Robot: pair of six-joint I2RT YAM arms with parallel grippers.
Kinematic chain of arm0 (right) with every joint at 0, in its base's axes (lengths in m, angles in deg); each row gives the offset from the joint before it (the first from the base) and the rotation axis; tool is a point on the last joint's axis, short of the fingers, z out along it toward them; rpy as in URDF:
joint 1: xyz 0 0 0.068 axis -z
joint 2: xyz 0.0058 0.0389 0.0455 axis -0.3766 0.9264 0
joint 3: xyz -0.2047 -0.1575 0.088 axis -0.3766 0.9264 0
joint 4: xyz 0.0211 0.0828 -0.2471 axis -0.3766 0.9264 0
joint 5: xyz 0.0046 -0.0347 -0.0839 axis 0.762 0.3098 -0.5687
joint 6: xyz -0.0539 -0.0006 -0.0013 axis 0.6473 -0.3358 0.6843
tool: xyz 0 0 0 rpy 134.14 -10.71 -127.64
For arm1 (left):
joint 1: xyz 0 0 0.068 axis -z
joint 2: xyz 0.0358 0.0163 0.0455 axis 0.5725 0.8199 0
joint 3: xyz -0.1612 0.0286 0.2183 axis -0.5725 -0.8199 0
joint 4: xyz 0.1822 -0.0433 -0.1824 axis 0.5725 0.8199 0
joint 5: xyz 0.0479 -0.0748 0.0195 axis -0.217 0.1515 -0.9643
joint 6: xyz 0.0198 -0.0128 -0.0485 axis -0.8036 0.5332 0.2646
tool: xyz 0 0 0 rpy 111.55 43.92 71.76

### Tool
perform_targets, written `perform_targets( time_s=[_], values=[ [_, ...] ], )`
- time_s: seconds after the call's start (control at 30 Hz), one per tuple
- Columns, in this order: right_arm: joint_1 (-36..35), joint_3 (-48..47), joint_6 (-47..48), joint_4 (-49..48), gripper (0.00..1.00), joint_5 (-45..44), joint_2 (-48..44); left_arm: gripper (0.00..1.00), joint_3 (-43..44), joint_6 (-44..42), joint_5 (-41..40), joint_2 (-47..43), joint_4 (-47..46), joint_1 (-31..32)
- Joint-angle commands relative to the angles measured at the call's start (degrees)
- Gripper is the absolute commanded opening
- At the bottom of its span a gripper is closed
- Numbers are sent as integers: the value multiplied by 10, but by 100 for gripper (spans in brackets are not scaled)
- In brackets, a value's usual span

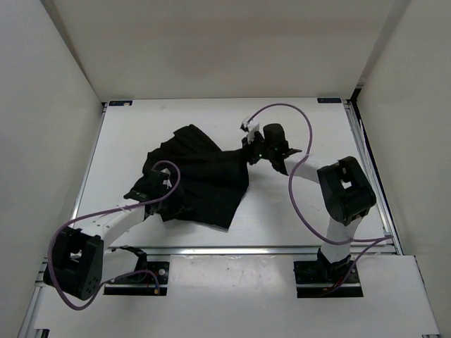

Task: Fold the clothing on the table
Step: Flatten the skirt out

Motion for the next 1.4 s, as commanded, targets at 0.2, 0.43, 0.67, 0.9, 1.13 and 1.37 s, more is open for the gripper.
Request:
perform_targets(
  time_s=[0.2,0.43,0.67,0.9,1.13,1.37],
  values=[
    [114,-23,-113,100,18,-364,-21,30,0,-27,23,32,-34,-56],
    [157,24,-115,178,99,-385,-86,75,37,-41,-21,3,5,-53],
    [151,33,-10,75,99,-320,-145,76,71,-6,-19,5,-17,-21],
    [256,-236,-19,275,99,11,8,75,77,-1,-16,16,-13,-8],
    [281,-529,94,541,100,179,190,76,70,13,-8,7,-20,-9],
    [248,-794,195,832,99,160,359,75,44,29,-9,-17,-31,-16]
  ],
)
